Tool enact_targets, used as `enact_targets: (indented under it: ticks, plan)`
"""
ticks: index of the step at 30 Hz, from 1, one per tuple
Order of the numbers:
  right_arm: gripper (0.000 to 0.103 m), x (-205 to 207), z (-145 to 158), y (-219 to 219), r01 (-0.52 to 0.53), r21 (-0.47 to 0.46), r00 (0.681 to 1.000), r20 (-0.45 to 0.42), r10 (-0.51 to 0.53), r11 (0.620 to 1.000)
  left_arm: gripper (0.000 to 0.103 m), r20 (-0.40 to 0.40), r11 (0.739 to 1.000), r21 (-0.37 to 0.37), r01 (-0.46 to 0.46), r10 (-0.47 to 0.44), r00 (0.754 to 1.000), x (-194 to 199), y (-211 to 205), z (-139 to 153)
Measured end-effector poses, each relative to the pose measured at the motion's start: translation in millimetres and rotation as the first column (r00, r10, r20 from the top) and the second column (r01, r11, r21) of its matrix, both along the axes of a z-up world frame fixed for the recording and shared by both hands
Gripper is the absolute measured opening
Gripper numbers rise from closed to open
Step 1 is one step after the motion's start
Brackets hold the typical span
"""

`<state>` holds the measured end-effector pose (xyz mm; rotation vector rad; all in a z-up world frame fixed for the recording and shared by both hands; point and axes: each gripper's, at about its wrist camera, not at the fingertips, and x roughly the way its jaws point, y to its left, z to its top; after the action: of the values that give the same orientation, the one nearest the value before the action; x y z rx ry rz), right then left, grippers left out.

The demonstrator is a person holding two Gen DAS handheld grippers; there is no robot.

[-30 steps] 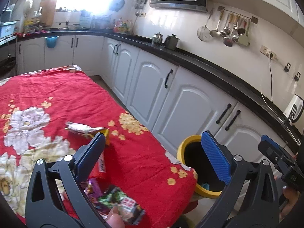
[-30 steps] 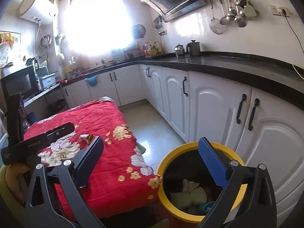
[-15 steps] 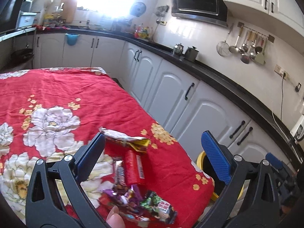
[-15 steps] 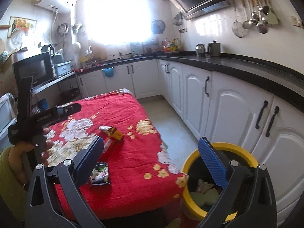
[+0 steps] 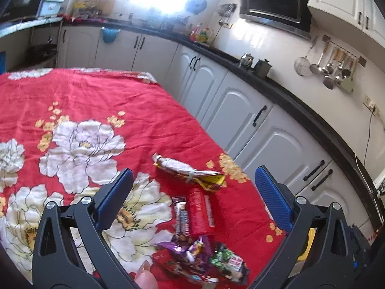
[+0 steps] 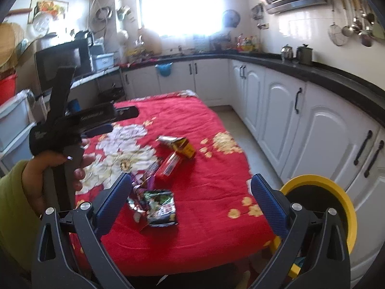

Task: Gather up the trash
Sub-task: 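Move both open grippers back toward the remaining wrappers on the table, then grasp the green snack bag with the right gripper while the left gripper grasps the white-gold wrapper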

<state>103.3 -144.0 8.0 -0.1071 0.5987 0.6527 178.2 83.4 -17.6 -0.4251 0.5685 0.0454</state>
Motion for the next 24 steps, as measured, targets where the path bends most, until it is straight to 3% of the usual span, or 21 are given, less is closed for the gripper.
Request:
enact_targets:
  ticks: [17,22,24]
  plan:
    - [0.096,14,-55,49,-0.114,-0.117,0.989,-0.103,0.102,0.987,0.093,-0.118,0.998,-0.067,0.016,-0.024,0.993,26,28,-38]
    - [0.079,27,-74,59,-0.145,-0.124,0.974,-0.19,0.12,0.982,0.092,-0.148,0.993,-0.106,0.049,-0.065,0.987,46,35,-40]
    - [0.073,32,-84,63,-0.153,-0.133,0.967,-0.225,0.12,0.979,0.087,-0.168,0.991,-0.113,0.066,-0.084,0.982,57,36,-41]
